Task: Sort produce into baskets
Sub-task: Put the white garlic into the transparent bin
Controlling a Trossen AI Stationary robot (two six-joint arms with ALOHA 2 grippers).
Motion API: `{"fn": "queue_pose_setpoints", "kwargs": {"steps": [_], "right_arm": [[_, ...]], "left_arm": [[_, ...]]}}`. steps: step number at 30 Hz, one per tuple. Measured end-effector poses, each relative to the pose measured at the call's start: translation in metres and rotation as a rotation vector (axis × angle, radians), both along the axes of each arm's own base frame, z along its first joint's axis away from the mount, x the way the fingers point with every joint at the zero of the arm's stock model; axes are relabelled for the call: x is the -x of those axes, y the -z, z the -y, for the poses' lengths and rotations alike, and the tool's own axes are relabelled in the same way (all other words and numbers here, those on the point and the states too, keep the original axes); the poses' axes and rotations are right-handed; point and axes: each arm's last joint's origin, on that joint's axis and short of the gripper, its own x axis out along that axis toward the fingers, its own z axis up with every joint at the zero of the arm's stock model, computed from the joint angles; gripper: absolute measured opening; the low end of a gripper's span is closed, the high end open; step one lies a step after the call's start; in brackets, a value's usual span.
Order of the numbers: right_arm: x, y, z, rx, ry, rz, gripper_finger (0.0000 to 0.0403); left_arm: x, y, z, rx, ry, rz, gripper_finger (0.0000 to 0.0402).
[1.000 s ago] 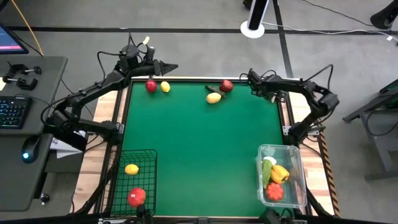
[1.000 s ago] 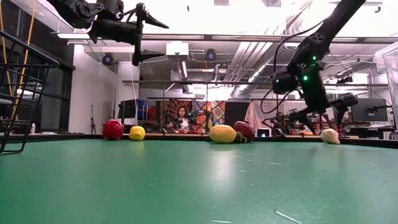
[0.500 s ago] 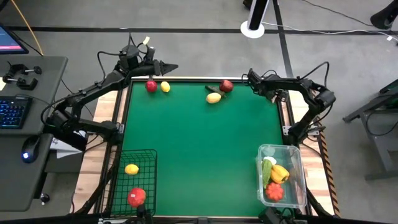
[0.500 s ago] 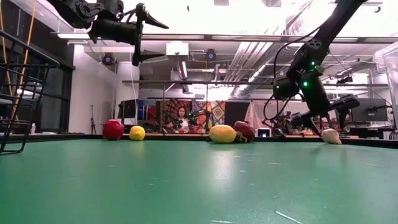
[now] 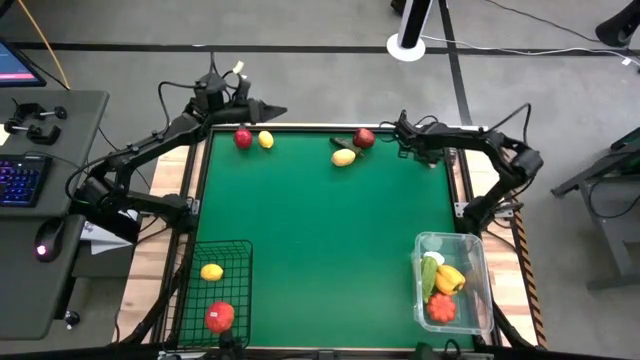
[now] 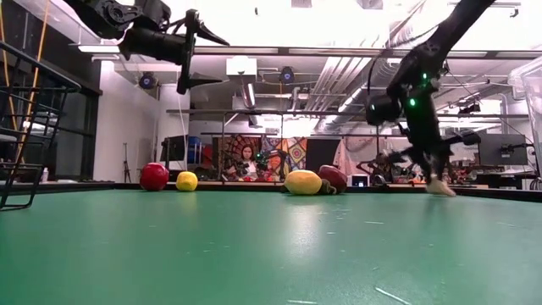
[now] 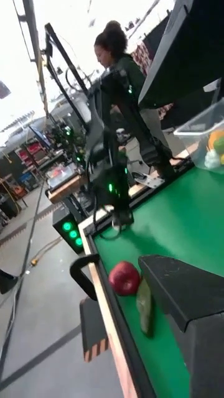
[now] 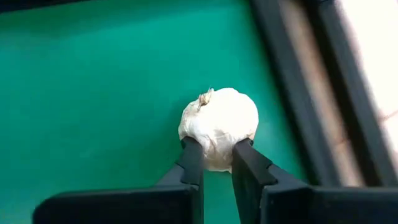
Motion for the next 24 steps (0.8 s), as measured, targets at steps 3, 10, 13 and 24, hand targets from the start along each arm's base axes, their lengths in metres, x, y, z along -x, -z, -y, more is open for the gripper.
{"fn": "queue_pose_setpoints", "kwargs": {"steps": [3, 10, 13, 24], "right_arm": [[-0.012, -0.024, -0.011, 0.057, -0.065, 0.089, 0.0034], [-0.038, -0.11, -0.065, 0.145, -0.502, 0.416, 0.004], [-0.037, -0.149, -0.101, 0.097, -0.771, 0.636, 0.0038], [0.009, -0.216, -0.214, -0.383, -0.739, 1.224, 0.0053]], "left_arm": [[0.0, 0.002, 0.0, 0.001, 0.003, -0.018, 0.039], [0.0, 0.002, 0.0, -0.018, 0.007, -0.023, 0.039], [0.0, 0.002, 0.0, -0.045, 0.014, -0.029, 0.039], [0.0, 0.002, 0.001, -0.134, 0.038, -0.05, 0.039]]}}
